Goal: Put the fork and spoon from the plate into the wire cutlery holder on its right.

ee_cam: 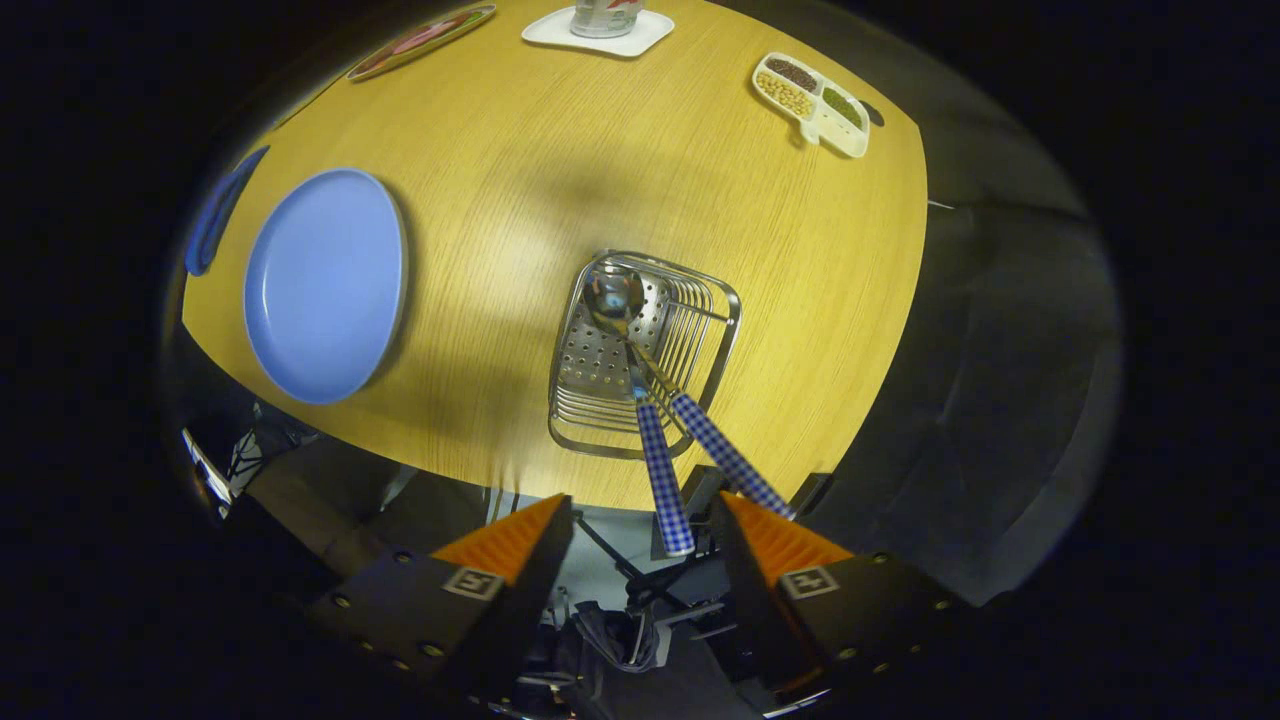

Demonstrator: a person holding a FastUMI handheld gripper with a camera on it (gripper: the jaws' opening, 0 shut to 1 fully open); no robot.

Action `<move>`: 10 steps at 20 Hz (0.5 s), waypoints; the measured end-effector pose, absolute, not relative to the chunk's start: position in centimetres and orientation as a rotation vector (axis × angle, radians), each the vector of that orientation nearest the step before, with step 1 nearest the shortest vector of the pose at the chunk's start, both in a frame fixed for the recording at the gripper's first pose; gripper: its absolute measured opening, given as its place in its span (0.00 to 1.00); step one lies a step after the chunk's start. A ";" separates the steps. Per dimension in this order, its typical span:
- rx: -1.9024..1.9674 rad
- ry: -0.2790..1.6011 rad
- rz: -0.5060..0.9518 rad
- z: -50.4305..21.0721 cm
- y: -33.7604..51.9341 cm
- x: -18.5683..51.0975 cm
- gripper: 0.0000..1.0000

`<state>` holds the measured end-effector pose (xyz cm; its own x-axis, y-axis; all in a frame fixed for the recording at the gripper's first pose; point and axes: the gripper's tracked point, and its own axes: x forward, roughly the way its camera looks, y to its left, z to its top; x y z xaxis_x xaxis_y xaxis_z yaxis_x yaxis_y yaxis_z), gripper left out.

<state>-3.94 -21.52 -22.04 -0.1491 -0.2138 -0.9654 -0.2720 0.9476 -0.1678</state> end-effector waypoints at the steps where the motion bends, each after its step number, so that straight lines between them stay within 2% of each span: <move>1: -0.353 1.700 0.046 -22.1 -21.4 -4.0 0.98; 10: -0.201 1.427 0.030 -18.4 -17.0 -4.1 0.97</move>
